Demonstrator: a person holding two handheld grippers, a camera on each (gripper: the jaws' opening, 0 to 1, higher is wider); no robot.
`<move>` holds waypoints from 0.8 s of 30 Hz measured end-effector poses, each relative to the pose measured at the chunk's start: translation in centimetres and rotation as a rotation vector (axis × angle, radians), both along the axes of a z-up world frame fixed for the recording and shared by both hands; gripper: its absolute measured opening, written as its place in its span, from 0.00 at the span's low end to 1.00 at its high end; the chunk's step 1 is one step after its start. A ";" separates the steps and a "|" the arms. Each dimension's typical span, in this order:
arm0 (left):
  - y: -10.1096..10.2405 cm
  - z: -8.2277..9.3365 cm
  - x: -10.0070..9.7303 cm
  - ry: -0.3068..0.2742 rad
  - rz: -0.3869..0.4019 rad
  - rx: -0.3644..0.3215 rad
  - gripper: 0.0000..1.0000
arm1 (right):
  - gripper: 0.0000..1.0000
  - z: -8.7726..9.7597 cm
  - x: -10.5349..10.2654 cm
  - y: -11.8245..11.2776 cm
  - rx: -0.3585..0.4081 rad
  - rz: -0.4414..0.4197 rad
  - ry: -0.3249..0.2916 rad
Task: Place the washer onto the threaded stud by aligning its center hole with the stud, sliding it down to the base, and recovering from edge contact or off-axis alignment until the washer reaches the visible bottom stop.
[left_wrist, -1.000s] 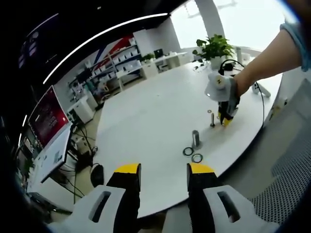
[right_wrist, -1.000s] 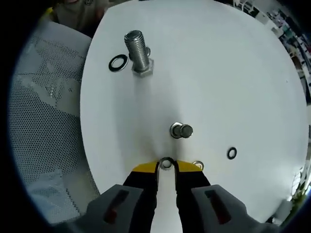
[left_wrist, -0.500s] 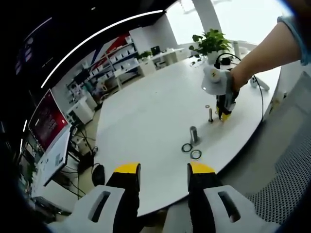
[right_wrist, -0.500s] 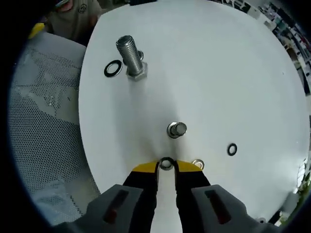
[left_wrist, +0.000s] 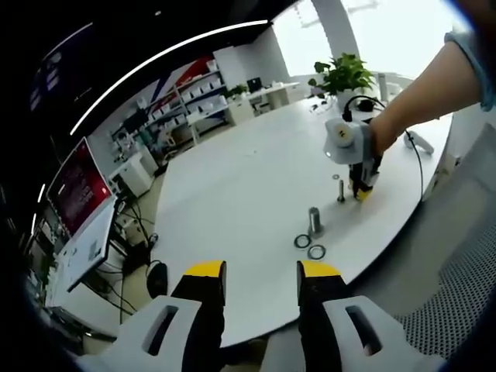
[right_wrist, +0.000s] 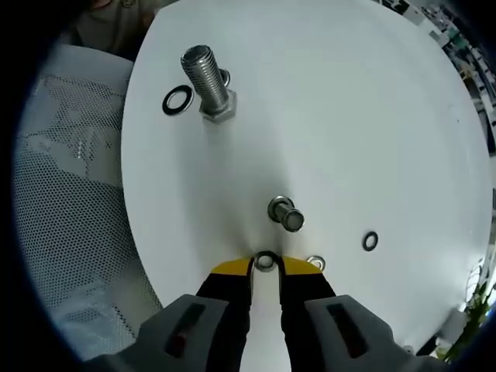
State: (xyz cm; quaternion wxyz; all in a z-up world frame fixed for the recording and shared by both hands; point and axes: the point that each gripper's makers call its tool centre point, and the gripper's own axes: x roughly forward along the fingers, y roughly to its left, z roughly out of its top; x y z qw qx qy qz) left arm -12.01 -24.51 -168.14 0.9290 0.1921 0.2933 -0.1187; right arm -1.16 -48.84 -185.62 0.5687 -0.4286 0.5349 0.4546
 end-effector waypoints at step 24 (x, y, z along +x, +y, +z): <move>-0.5 0.0 -0.1 0.000 -0.025 0.004 0.33 | 0.13 0.1 0.1 -0.3 0.034 -0.053 -0.015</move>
